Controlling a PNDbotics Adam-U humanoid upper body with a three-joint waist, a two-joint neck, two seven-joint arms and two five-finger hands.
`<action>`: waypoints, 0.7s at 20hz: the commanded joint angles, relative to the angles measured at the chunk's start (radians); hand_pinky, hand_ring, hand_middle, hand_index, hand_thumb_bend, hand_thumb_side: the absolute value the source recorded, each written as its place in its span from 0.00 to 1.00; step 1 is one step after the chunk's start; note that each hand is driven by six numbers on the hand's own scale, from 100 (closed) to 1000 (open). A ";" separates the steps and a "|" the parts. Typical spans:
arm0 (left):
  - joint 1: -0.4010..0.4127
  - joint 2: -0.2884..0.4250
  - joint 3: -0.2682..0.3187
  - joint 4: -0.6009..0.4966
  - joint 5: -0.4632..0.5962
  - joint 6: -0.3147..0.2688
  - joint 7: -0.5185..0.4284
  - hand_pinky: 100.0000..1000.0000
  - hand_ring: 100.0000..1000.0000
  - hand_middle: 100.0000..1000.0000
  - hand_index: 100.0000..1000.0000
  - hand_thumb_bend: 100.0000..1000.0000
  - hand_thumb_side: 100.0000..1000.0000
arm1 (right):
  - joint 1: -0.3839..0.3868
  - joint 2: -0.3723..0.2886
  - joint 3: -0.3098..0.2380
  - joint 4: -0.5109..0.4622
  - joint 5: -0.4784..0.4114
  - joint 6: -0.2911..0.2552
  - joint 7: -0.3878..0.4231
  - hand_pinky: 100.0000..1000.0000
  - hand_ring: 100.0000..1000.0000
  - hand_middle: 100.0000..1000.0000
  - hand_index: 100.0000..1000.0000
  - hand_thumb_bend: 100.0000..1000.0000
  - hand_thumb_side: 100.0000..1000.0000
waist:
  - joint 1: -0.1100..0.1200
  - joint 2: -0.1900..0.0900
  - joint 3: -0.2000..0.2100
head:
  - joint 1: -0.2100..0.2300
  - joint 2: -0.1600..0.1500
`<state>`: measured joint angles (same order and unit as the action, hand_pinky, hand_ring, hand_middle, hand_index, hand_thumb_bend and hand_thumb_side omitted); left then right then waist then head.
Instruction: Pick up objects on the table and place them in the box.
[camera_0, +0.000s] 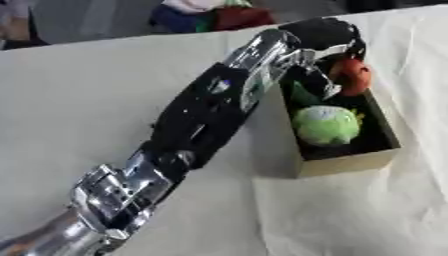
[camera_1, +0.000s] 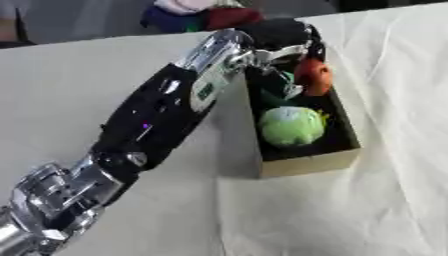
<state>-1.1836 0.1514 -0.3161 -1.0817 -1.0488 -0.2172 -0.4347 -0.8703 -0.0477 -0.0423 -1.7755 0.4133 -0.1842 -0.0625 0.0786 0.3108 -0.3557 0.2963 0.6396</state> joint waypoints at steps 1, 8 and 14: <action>-0.011 -0.001 -0.001 0.000 -0.028 -0.008 0.015 0.43 0.51 0.55 0.67 0.00 0.07 | -0.013 -0.006 -0.001 -0.021 0.002 0.003 -0.001 0.82 0.75 0.64 0.76 0.00 1.00 | -0.007 -0.025 -0.001 | -0.004 -0.009; 0.001 0.001 -0.004 0.013 -0.068 -0.016 0.031 0.45 0.52 0.56 0.69 0.00 0.03 | -0.013 -0.011 -0.004 -0.016 -0.003 0.006 0.000 0.82 0.75 0.64 0.76 0.00 1.00 | -0.009 -0.020 0.002 | -0.010 -0.010; 0.002 0.004 -0.010 0.000 -0.093 -0.062 0.020 0.63 0.73 0.76 0.89 0.26 0.42 | -0.014 -0.013 -0.006 -0.012 -0.004 0.007 0.000 0.82 0.75 0.64 0.76 0.00 1.00 | -0.011 -0.019 0.003 | -0.013 -0.009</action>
<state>-1.1611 0.1496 -0.3283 -1.0596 -1.1309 -0.2684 -0.4146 -0.8703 -0.0484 -0.0435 -1.7755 0.4127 -0.1794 -0.0622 0.0781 0.3112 -0.3529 0.2866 0.6396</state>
